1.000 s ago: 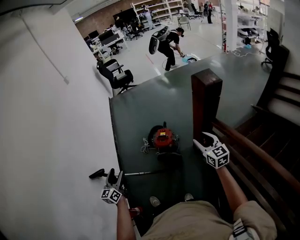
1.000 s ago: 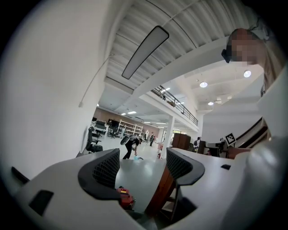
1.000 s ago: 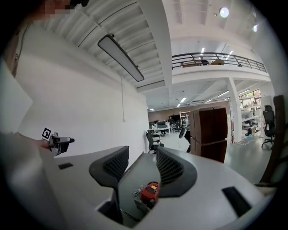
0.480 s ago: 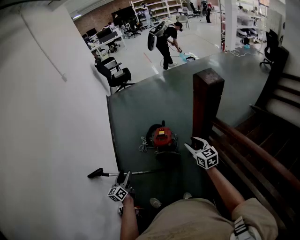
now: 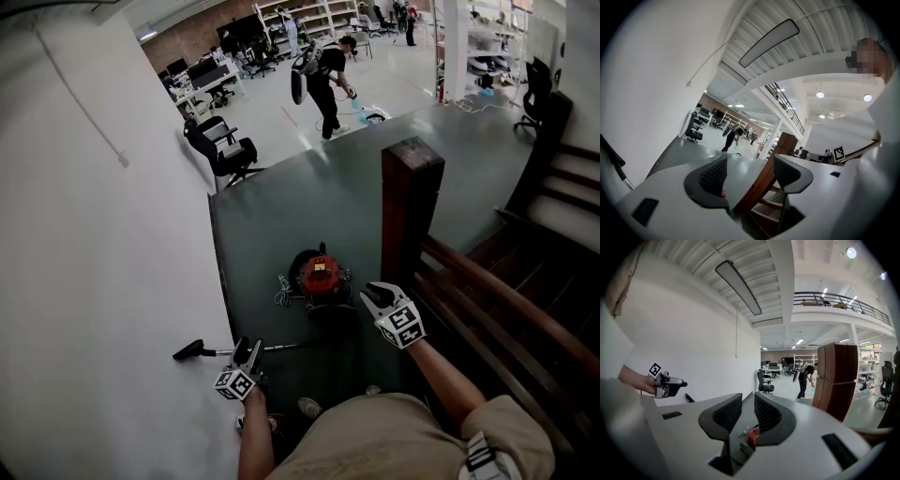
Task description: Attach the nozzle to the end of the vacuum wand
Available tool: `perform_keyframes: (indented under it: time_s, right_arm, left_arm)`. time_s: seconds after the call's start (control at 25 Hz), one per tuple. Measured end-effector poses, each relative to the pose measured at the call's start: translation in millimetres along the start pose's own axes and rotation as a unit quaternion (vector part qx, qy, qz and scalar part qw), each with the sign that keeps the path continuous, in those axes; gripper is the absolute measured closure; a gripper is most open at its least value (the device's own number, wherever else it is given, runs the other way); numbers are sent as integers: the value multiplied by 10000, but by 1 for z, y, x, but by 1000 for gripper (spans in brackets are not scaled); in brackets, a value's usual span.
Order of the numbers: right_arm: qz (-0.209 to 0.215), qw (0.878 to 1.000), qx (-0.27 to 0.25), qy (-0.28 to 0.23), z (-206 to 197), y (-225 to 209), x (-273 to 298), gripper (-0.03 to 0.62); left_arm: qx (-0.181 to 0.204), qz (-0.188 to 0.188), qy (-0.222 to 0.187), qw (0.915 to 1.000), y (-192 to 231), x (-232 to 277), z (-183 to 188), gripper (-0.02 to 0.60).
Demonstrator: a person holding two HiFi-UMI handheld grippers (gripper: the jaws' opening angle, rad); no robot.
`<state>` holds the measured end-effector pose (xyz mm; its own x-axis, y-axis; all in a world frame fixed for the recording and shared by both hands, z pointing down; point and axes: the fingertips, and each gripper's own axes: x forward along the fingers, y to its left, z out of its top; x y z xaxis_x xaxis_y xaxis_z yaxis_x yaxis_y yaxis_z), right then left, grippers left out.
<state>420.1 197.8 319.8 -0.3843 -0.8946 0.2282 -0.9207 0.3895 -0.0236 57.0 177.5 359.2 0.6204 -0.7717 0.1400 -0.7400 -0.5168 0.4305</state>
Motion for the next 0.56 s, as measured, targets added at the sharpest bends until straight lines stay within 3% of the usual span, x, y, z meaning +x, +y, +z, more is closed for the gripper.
perform_keyframes:
  time_s: [0.2,0.56]
  right_arm:
    - [179,9998,-120,6,-3,19,1,505]
    - [241,9997,50,-40,-5,13,-6,505]
  left_arm:
    - [-201,-76,-102,9997,-9,10,-7,264]
    - [-115,-252,5,9996,-34,32,-18,264]
